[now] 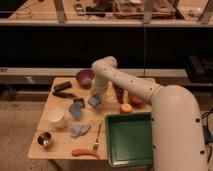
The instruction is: Place sponge in red bowl
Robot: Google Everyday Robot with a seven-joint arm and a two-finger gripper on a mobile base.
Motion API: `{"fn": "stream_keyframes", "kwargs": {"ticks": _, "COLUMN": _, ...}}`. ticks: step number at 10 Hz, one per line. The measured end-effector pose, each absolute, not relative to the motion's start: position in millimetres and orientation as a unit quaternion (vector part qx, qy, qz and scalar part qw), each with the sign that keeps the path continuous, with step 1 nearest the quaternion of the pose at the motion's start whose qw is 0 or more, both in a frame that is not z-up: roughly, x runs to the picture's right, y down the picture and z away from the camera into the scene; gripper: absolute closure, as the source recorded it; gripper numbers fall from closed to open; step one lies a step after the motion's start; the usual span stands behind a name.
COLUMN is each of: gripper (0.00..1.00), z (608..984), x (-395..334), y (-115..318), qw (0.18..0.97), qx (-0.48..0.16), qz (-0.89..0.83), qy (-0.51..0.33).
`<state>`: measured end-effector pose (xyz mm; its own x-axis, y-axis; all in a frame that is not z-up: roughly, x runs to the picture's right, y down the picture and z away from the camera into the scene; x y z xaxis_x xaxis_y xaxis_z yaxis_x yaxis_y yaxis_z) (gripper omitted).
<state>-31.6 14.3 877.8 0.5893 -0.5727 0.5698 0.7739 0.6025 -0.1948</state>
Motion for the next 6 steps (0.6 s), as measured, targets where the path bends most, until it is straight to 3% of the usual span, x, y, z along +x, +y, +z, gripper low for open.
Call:
{"fn": "stream_keyframes", "kwargs": {"ticks": 2, "gripper": 0.91, "z": 872.4, "x": 18.9, "y": -25.8, "qw": 0.893, "qx": -0.2, "qz": -0.344, "qy": -0.211}}
{"fn": "stream_keyframes", "kwargs": {"ticks": 6, "gripper": 0.91, "z": 871.7, "x": 27.3, "y": -34.2, "qw": 0.899, "qx": -0.197, "qz": -0.333, "qy": -0.207}}
